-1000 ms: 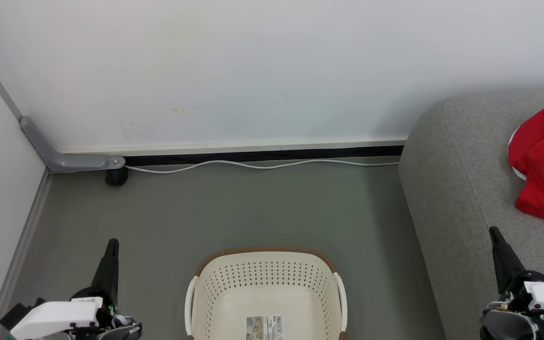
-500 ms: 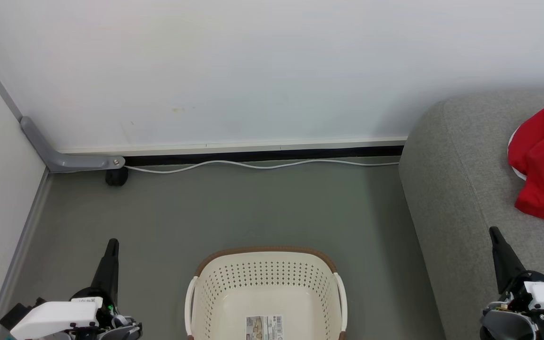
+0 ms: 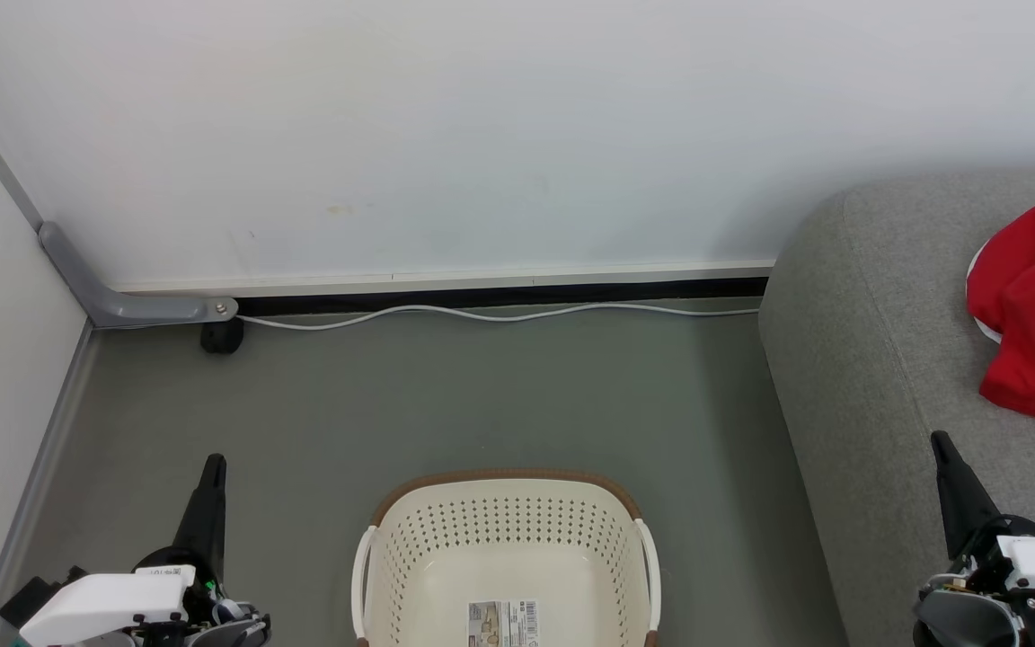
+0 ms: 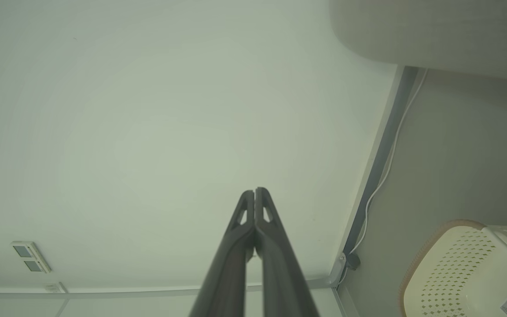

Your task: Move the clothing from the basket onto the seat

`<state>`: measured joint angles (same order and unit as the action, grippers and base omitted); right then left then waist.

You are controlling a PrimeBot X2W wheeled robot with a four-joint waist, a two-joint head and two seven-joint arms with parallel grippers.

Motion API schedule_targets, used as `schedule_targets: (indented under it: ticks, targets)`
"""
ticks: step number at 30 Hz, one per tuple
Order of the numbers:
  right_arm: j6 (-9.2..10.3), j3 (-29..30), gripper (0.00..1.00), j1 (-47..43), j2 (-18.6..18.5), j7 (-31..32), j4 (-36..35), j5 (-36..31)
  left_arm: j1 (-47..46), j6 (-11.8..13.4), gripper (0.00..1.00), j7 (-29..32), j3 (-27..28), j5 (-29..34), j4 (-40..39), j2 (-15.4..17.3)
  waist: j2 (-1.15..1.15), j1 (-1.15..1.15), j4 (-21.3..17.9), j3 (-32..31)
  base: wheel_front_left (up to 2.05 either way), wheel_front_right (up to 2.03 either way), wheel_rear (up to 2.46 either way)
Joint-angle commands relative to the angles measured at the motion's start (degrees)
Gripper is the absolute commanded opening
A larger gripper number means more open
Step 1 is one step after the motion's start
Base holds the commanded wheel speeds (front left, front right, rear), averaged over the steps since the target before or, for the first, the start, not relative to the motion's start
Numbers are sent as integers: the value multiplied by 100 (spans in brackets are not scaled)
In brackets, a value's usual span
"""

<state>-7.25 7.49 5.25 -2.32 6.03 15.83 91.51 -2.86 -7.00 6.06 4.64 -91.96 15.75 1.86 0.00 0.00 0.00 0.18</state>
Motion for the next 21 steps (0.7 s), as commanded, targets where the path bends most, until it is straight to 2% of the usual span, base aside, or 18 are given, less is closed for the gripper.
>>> schedule_targets:
  ticks: [1, 21]
  targets:
    - [-24, -96, 0, 94, -55, 47, -180, 65, -333, -48, 0, 42, 187, -21, -169, 101, 0, 0, 0, 0, 0, 0, 0]
    - [-24, -96, 0, 94, -55, 46, -180, 65, -333, -48, 0, 42, 187, -21, -170, 101, 0, 0, 0, 0, 0, 0, 0]
